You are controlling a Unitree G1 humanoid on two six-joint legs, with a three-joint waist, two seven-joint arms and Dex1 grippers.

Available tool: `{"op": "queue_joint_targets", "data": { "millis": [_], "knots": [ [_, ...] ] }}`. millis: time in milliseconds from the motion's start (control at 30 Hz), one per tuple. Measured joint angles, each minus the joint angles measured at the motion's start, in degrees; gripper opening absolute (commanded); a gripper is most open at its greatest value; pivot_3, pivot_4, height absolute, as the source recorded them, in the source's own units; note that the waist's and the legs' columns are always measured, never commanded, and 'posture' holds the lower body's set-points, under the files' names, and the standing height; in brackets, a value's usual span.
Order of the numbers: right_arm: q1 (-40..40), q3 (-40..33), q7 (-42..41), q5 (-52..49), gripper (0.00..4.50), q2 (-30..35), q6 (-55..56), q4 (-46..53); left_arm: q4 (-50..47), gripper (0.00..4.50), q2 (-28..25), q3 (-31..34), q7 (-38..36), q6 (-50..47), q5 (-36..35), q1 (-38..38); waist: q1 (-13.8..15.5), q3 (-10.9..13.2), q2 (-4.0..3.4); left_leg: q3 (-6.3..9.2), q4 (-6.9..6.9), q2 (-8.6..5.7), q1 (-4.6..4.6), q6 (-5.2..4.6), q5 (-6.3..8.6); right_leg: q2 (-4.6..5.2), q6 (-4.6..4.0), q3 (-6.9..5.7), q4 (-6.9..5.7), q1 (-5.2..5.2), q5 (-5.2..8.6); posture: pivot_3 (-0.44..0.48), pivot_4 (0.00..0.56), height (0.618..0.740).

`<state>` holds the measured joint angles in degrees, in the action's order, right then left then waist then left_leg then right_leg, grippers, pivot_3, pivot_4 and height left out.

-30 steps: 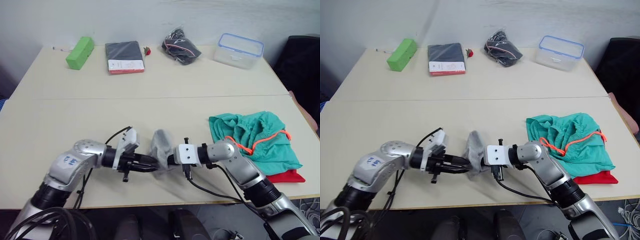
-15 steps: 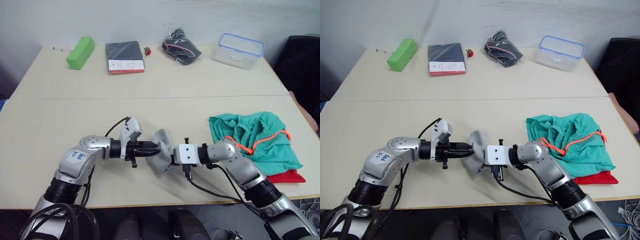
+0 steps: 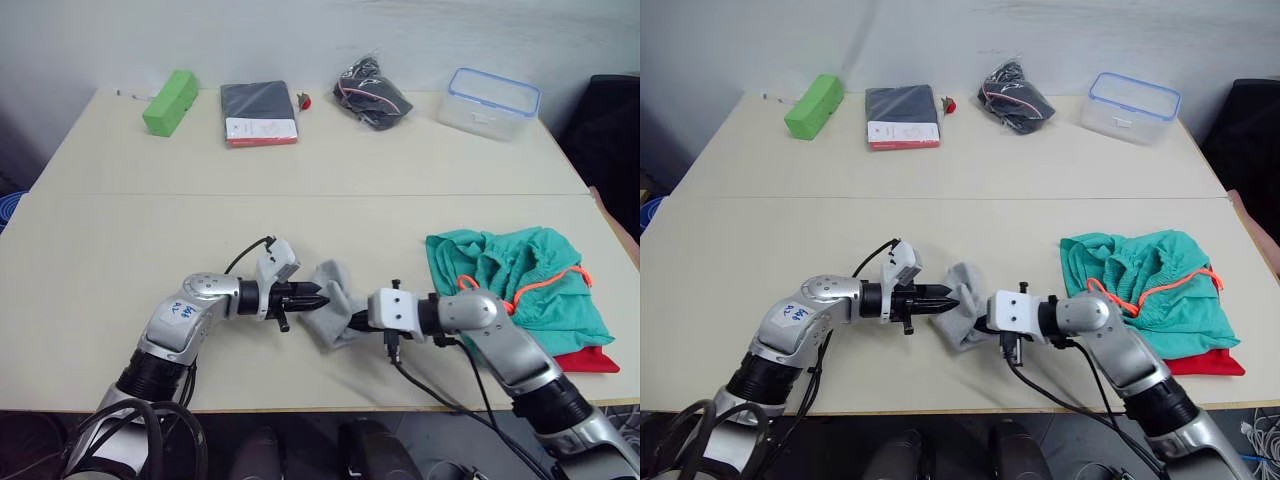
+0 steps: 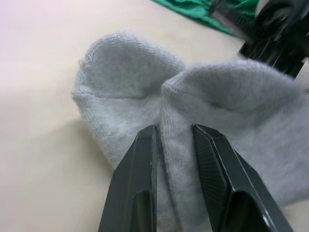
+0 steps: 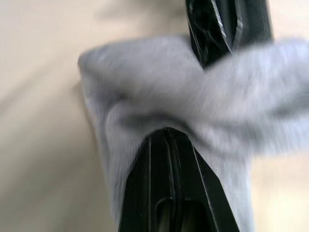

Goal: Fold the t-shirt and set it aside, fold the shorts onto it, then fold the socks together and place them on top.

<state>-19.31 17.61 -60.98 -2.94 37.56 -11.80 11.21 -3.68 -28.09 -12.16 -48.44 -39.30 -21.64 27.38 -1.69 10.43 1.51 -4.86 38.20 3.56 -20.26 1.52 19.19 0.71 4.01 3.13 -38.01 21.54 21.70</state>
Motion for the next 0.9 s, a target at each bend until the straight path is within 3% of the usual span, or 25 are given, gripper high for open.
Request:
{"op": "queue_joint_targets", "data": {
  "millis": [367, 433, 533, 667, 900],
  "knots": [
    [3.58, -6.38, 1.17, -6.38, 0.0, 0.62, -6.68, 4.57, -9.73, 1.21, -3.34, 7.58, -4.73, -6.82, -10.72, 0.34, -0.11, 0.03, -0.03, -0.01, -0.07, 0.01, -0.07, 0.01, 0.01, -0.03, 0.0, 0.0, 0.08, 0.06, 0.0, 0.0, 0.15, 0.74],
    [3.51, -8.05, 1.61, -7.95, 0.0, 0.62, -7.95, 5.65, -11.62, 0.86, -4.86, 7.38, -5.78, -7.81, -11.6, 0.38, -0.15, 0.04, -0.04, -0.01, -0.08, 0.01, -0.07, 0.02, 0.01, -0.05, 0.0, 0.0, 0.08, 0.06, 0.0, 0.0, 0.15, 0.74],
    [2.55, -9.37, 1.52, -9.66, 0.0, 1.53, -9.66, 7.05, -11.37, 0.03, -7.29, 3.3, -5.87, -6.29, -7.69, -0.27, -0.16, 0.08, -0.11, -0.07, -0.08, 0.0, -0.05, 0.02, 0.01, -0.05, 0.0, 0.06, 0.09, 0.05, 0.0, 0.0, 0.15, 0.74],
    [-1.26, -9.95, 0.44, -12.54, 0.0, 2.34, -11.84, 9.52, -6.92, 0.01, -7.59, -4.57, -3.74, -1.81, 0.86, -1.27, -0.17, 0.09, -0.09, -0.1, -0.07, 0.03, -0.06, 0.01, 0.01, -0.11, 0.0, 0.1, 0.08, 0.1, 0.0, 0.0, 0.15, 0.74],
    [-7.1, -3.11, 0.04, -12.55, 0.0, 0.03, -12.77, 13.11, -6.85, 0.01, -4.61, -6.42, -2.52, 1.41, 4.82, -0.73, 0.16, 0.09, -0.1, -0.09, -0.07, 0.0, -0.08, -0.07, 0.05, 0.01, 0.0, 0.07, 0.1, 0.1, 0.0, 0.0, 0.15, 0.74]
  ]
}}
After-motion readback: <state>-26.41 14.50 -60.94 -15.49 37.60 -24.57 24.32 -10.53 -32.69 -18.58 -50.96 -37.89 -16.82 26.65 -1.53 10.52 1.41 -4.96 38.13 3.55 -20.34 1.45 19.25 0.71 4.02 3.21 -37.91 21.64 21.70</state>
